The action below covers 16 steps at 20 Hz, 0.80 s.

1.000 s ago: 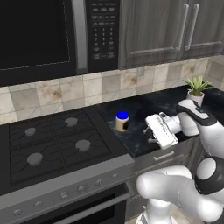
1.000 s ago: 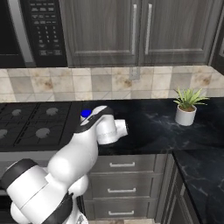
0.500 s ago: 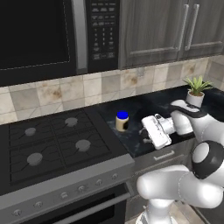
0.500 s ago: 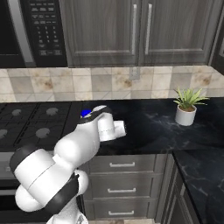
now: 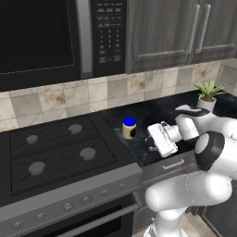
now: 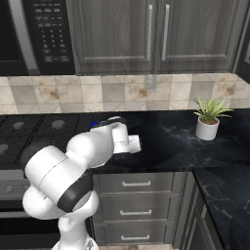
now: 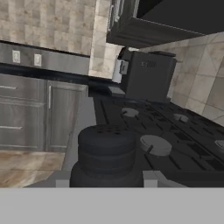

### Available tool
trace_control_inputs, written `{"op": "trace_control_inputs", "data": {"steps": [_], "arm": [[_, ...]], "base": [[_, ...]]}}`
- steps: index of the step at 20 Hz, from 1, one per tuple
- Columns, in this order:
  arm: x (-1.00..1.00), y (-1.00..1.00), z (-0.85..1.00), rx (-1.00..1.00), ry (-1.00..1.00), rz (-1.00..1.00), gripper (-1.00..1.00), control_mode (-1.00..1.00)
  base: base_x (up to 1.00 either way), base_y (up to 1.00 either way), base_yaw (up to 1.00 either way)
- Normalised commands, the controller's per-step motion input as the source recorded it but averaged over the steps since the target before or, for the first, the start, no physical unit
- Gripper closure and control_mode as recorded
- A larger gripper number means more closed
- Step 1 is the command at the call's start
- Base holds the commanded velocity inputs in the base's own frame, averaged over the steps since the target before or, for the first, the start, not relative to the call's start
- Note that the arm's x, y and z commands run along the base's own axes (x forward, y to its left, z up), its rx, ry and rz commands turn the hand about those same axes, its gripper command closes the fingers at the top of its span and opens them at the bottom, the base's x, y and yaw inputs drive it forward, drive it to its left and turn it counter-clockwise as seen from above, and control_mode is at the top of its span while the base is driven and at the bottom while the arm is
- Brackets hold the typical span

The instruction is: Collect the turmeric, mayonnaise, and shaker from the cabinet and place them next to the stove.

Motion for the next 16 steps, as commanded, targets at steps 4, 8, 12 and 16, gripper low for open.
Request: {"op": "trace_control_inputs", "data": {"steps": [4, 8, 12, 16], "arm": [[0.17, 0.02, -0.22, 0.00, 0.03, 0.00, 1.00, -1.00], [0.16, 0.10, -0.22, 0.00, 0.00, 0.02, 1.00, -1.00], [0.11, 0.17, -0.21, 0.01, 0.00, 0.02, 1.00, -1.00], [0.12, 0.17, -0.14, 0.02, 0.00, 0.02, 1.00, -1.00]], "base": [[0.00, 0.00, 0.00], [0.00, 0.00, 0.00], [0.00, 0.00, 0.00], [0.00, 0.00, 0.00]]}}
